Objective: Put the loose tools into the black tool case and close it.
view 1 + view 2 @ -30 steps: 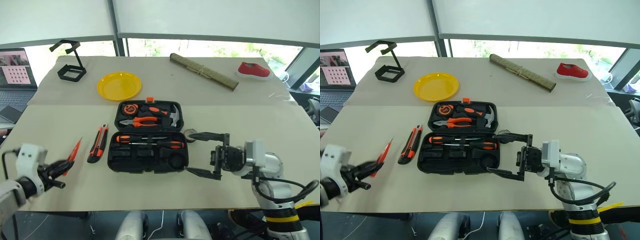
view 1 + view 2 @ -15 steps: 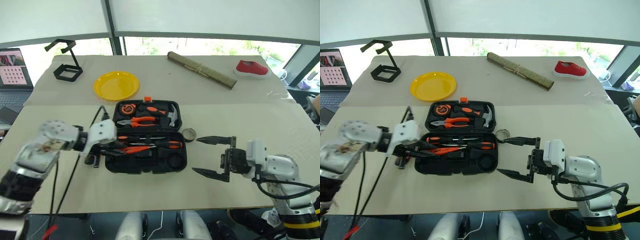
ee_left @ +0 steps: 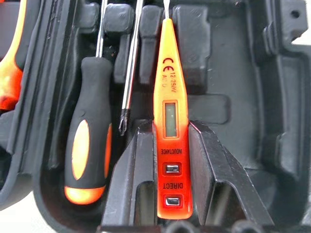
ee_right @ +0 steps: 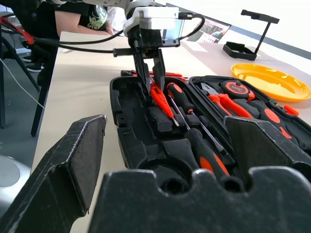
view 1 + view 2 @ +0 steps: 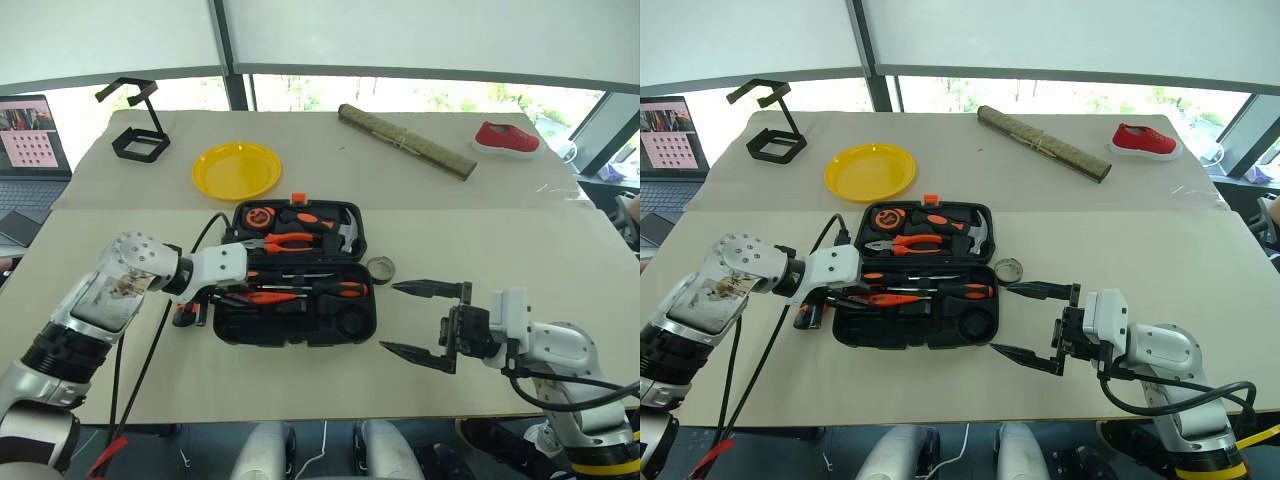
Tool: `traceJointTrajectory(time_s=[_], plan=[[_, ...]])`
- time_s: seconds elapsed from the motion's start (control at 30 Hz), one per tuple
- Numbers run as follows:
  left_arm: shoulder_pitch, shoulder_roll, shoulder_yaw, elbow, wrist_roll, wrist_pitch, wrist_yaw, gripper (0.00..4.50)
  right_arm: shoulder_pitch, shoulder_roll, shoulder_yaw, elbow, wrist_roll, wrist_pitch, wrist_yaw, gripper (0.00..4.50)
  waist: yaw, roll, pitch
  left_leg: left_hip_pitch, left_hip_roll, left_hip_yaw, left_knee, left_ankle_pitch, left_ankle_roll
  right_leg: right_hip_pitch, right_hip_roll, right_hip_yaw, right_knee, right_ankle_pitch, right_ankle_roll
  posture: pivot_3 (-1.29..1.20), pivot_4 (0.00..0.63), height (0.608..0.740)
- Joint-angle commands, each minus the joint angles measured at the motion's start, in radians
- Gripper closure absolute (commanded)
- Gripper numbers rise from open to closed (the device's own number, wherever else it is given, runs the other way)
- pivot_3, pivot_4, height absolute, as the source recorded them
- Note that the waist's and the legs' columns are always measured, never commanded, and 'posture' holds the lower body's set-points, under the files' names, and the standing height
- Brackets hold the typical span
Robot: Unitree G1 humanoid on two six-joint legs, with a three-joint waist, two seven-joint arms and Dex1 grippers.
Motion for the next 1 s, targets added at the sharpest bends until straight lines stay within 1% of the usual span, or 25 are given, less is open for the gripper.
traceJointTrajectory(time_s=[0.03,0.07,0.2,0.33,0.43,0.53,0.63,0.7,0.73,0.83,0.9,0.93,1.0], plan=[[-0.020,0.019,-0.027,0.007,0.052,-0.021,-0.025,4.03,-0.003,-0.006,-0.006,-0.030,0.003,-0.006,0.002,0.00,0.000,0.000,0.000,0.000,0.000,0.000,0.000,0.000,0.000,0.000,0.000,0.000,0.000,0.000,0.000,0.00,0.150,0.740],[-0.021,0.020,-0.036,0.010,0.061,-0.040,-0.036,4.03,-0.003,-0.005,-0.005,-0.030,0.002,-0.006,0.002,0.00,0.000,0.000,0.000,0.000,0.000,0.000,0.000,0.000,0.000,0.000,0.000,0.000,0.000,0.000,0.000,0.00,0.150,0.740],[-0.013,0.010,-0.046,-0.008,0.061,-0.019,-0.054,4.03,-0.004,-0.004,-0.001,-0.031,0.001,-0.004,-0.001,0.00,-0.002,0.000,0.000,0.000,0.000,0.000,0.000,0.000,0.000,0.000,0.000,0.000,0.000,0.000,0.000,0.00,0.150,0.740],[-0.017,0.020,-0.087,0.000,0.127,-0.024,-0.054,4.03,-0.011,-0.004,0.003,-0.034,0.002,0.004,-0.006,0.00,-0.001,0.000,0.000,0.001,0.000,0.000,0.000,0.000,0.000,0.000,0.000,0.000,0.000,0.000,0.000,0.00,0.150,0.740],[-0.034,-0.017,-0.084,0.019,0.123,0.017,-0.035,4.03,-0.017,-0.003,0.009,-0.037,0.003,0.010,-0.010,0.00,-0.001,0.000,0.000,0.001,0.000,0.000,0.000,0.000,0.000,0.001,0.000,0.000,0.001,0.000,0.000,0.00,0.150,0.740],[-0.043,-0.037,-0.080,0.039,0.121,0.002,-0.033,4.03,-0.024,0.001,0.017,-0.040,0.003,0.016,-0.014,0.00,0.002,0.001,0.000,0.002,0.000,0.000,0.001,0.000,0.000,0.002,0.000,0.001,0.002,0.000,0.000,0.00,0.150,0.740],[-0.041,-0.064,-0.043,0.047,0.075,-0.009,-0.039,4.03,-0.030,0.003,0.022,-0.040,0.003,0.019,-0.017,0.00,0.004,0.001,0.000,0.002,0.000,0.000,0.004,0.000,0.000,0.003,0.000,0.000,0.002,0.000,0.001,0.00,0.150,0.740],[-0.037,-0.061,-0.017,0.051,0.067,-0.034,-0.037,3.04,-0.032,0.003,0.025,-0.040,0.004,0.020,-0.019,0.00,0.006,0.001,0.000,0.001,0.000,-0.001,0.008,-0.001,0.002,0.003,0.000,0.000,0.003,0.000,0.001,0.00,0.150,0.740],[-0.033,-0.062,0.000,0.058,0.063,-0.052,-0.027,2.80,-0.033,0.003,0.026,-0.040,0.005,0.021,-0.020,0.00,0.005,0.001,0.000,0.000,0.000,-0.001,0.009,-0.001,0.002,0.003,0.000,-0.001,0.003,0.001,0.002,0.00,0.150,0.740],[-0.026,-0.072,0.069,0.066,-0.009,-0.082,-0.042,1.67,-0.030,0.003,0.028,-0.041,0.008,0.021,-0.020,0.00,0.001,0.001,0.000,-0.001,0.000,-0.001,0.010,-0.001,0.003,0.002,0.000,0.000,0.003,0.001,0.002,0.00,0.150,0.740],[-0.023,-0.068,0.093,0.068,-0.040,-0.106,-0.064,1.02,-0.027,0.003,0.027,-0.041,0.009,0.021,-0.019,0.00,0.001,0.000,0.000,-0.002,0.000,-0.001,0.010,-0.001,0.003,0.001,0.000,0.000,0.003,0.001,0.002,0.00,0.150,0.740],[-0.022,-0.063,0.101,0.069,-0.050,-0.116,-0.071,0.62,-0.026,0.002,0.027,-0.041,0.010,0.021,-0.018,0.00,0.000,0.000,0.000,-0.003,0.000,-0.001,0.010,-0.001,0.003,0.000,0.000,0.000,0.003,0.001,0.002,0.00,0.150,0.740],[-0.020,-0.061,0.133,0.058,-0.097,-0.135,-0.096,0.62,-0.026,0.003,0.028,-0.038,0.010,0.021,-0.017,0.00,0.001,0.000,0.000,-0.004,0.000,-0.001,0.010,-0.001,0.003,0.000,0.000,0.000,0.004,0.001,0.002,0.00,0.150,0.740]])
